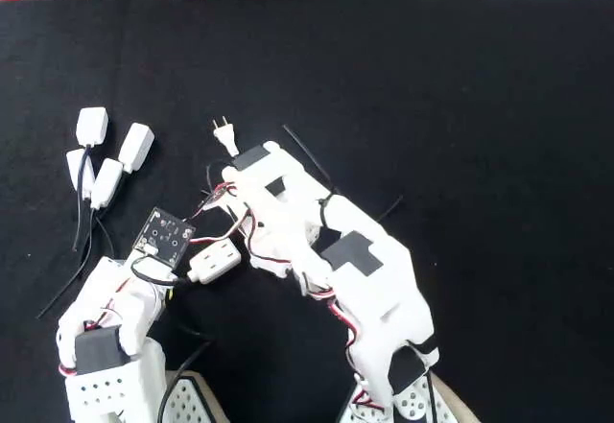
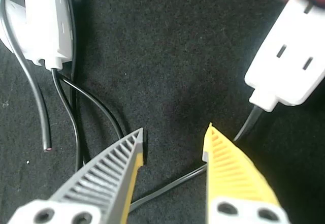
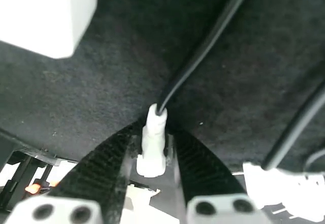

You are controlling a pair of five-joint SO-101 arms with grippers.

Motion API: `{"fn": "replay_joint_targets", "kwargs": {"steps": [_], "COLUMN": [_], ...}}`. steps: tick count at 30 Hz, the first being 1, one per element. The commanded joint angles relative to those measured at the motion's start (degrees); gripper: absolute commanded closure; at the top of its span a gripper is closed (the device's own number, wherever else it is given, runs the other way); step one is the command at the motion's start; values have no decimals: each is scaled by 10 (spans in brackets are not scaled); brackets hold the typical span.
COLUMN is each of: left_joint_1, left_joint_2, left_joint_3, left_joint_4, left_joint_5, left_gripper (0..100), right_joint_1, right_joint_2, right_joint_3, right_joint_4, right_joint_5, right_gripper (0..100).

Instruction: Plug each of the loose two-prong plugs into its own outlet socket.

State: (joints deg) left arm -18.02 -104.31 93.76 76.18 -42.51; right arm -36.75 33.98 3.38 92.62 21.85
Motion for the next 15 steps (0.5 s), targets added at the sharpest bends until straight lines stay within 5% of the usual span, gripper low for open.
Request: {"fn": "replay_joint_targets", "kwargs": {"steps": [1, 8, 15], "left_joint_1": [6, 6, 6], "left_joint_2": [0, 0, 0], "left_joint_3": [4, 4, 4], "left_joint_4": [7, 7, 6], "left_joint_5": [-7, -7, -7], "left_gripper": [809, 809, 809], "right_joint_1": [-6, 11, 73], "right_joint_2": [5, -10, -175], "right_joint_3": [-2, -18, 56], "right_joint_4": [-12, -19, -55], "right_joint_5": [-12, -30, -30], "right_gripper": [948, 963, 964]}}
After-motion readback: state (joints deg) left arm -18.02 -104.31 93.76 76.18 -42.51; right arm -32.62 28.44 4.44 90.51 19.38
